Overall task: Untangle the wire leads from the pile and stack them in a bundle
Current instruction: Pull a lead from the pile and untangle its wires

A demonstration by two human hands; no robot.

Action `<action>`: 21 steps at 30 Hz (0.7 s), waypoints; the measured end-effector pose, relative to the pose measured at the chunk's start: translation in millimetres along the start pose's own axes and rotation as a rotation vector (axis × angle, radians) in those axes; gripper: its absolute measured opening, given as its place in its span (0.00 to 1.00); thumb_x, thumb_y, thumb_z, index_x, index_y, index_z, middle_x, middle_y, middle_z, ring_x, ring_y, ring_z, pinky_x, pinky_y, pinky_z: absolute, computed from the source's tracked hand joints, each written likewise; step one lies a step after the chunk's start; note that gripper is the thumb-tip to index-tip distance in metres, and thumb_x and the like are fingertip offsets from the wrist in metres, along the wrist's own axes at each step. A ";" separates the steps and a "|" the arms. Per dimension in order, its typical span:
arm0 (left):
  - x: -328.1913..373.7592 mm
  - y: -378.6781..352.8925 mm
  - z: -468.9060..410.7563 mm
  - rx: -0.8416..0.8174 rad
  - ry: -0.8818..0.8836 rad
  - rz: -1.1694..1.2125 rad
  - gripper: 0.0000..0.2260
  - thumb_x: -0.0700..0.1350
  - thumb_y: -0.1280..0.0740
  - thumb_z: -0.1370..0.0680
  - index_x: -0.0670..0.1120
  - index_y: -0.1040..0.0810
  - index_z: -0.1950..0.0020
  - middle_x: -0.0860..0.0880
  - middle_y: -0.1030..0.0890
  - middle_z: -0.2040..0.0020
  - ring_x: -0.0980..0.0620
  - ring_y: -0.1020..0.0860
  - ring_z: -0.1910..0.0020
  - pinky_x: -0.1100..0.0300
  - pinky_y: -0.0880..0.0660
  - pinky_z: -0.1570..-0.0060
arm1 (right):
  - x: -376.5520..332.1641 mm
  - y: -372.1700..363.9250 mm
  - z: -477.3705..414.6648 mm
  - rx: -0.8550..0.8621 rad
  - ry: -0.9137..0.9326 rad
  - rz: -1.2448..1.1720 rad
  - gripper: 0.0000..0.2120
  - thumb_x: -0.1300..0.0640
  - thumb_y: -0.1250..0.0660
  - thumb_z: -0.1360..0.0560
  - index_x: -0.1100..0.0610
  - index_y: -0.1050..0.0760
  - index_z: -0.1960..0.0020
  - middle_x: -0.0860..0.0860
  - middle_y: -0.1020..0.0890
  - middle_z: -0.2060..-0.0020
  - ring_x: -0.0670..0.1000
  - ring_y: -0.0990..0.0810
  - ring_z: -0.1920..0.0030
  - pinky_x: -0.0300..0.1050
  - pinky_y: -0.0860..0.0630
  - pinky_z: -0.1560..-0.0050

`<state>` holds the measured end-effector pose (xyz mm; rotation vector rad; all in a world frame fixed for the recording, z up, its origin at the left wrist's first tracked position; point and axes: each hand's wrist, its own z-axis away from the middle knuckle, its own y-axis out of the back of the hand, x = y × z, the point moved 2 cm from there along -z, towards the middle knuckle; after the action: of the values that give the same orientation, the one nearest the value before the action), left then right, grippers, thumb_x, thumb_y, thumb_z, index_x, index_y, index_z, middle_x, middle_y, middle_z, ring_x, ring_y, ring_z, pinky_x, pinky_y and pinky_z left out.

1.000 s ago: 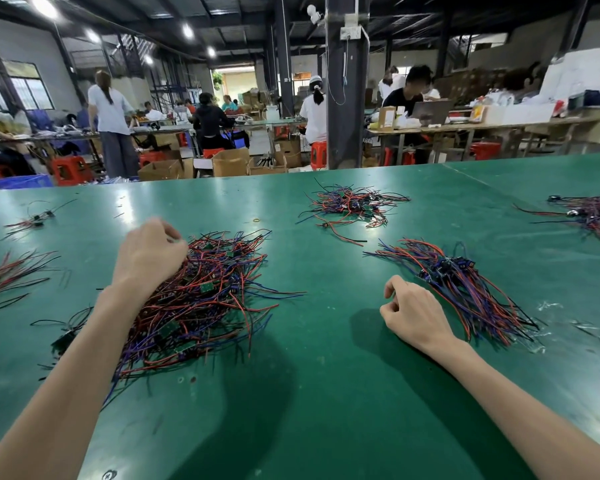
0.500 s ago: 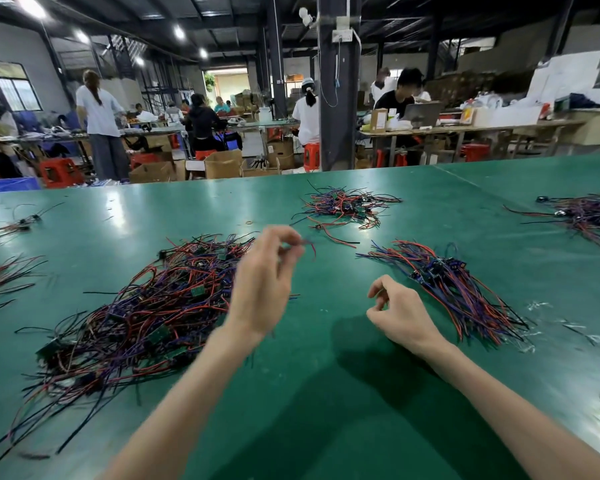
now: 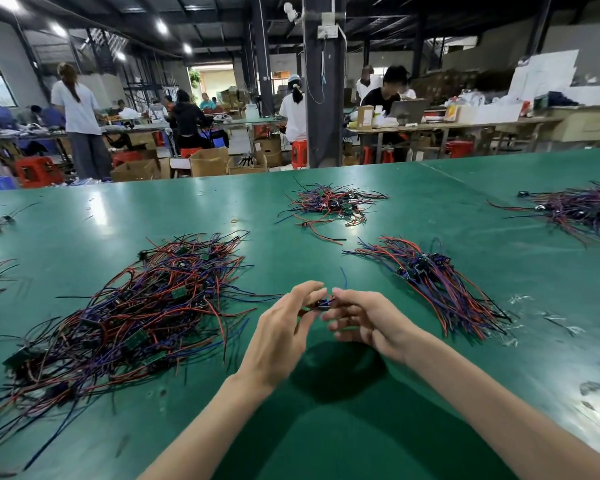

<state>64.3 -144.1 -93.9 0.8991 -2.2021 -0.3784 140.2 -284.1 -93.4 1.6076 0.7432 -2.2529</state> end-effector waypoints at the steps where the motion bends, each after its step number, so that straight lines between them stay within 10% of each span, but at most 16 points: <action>1: 1.7 -1.1 0.7 -0.016 0.006 0.021 0.22 0.34 0.33 0.24 0.56 0.32 0.38 0.57 0.20 0.42 0.66 0.24 0.40 0.69 0.28 0.41 | -0.7 0.8 -0.4 0.012 0.036 -0.020 0.07 0.57 0.36 0.23 0.60 0.23 0.56 0.53 0.21 0.65 0.49 0.22 0.70 0.40 0.23 0.68; 9: -2.8 -3.6 5.9 -0.028 0.103 0.005 0.25 0.35 0.32 0.25 0.58 0.33 0.36 0.57 0.20 0.45 0.65 0.21 0.55 0.72 0.28 0.48 | -4.7 6.1 1.1 0.059 0.156 -0.083 0.05 0.67 0.32 0.27 0.61 0.25 0.60 0.53 0.20 0.71 0.47 0.22 0.72 0.41 0.20 0.66; 21: 1.2 -8.2 4.7 0.022 0.120 -0.014 0.03 0.40 0.28 0.26 0.44 0.19 0.53 0.52 0.20 0.57 0.56 0.23 0.63 0.65 0.26 0.58 | -1.3 3.2 0.9 -0.011 0.267 -0.011 0.04 0.68 0.32 0.28 0.62 0.25 0.59 0.52 0.20 0.70 0.46 0.22 0.71 0.41 0.20 0.65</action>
<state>64.4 -150.8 -100.6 0.9255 -2.0948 -0.3001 141.5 -287.4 -92.8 1.9272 0.8273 -2.0594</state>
